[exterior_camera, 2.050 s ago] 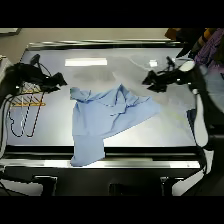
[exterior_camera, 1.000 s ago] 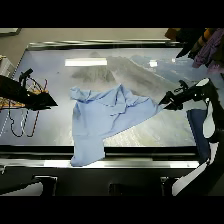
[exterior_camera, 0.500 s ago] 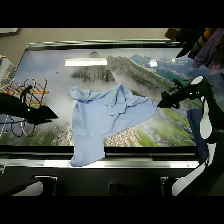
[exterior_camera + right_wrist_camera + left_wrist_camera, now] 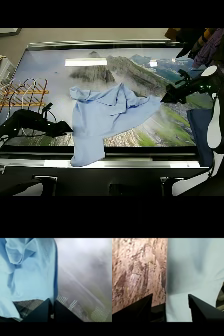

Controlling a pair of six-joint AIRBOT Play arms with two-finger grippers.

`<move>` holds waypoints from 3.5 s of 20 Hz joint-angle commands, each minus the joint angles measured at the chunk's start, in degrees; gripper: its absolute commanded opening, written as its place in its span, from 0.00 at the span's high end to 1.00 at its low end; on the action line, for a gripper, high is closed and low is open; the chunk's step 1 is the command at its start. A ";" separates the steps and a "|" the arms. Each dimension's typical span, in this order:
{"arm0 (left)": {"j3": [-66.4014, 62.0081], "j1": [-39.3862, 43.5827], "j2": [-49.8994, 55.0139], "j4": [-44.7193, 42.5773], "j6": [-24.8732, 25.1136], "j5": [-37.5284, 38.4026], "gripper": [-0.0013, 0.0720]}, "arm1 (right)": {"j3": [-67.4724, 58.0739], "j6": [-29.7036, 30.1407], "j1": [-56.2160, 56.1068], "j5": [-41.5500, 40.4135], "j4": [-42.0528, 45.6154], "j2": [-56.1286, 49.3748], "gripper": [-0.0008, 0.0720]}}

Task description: Fold the clothes and pants, and hang the long-sleeved shirts on hangers.

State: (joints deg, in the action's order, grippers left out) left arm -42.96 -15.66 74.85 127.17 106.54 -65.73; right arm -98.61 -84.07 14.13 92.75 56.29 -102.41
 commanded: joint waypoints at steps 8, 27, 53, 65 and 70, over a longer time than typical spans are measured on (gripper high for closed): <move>0.92 7.65 3.34 1.51 -1.60 5.49 0.82 | -0.07 -2.32 -0.04 2.60 -0.31 7.98 0.94; -69.24 -11.15 -30.40 -16.92 -27.63 -4.33 0.96 | -4.11 -3.82 -0.04 -38.95 -0.55 66.86 0.94; -61.64 9.27 40.50 -13.40 -16.50 -2.38 0.95 | -3.93 -11.19 -11.13 -38.10 -0.28 -10.34 0.93; -62.25 -6.12 26.91 -10.14 -9.40 -17.29 0.34 | 0.37 4.48 10.97 2.75 0.48 2.45 0.42; -40.57 -14.67 11.58 -6.29 -6.16 -15.50 0.35 | 28.74 9.84 16.94 -1.01 0.63 17.92 0.42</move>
State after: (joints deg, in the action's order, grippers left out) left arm -94.39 -25.58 94.41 117.75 97.84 -81.30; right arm -84.23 -78.39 27.44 91.39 56.99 -92.58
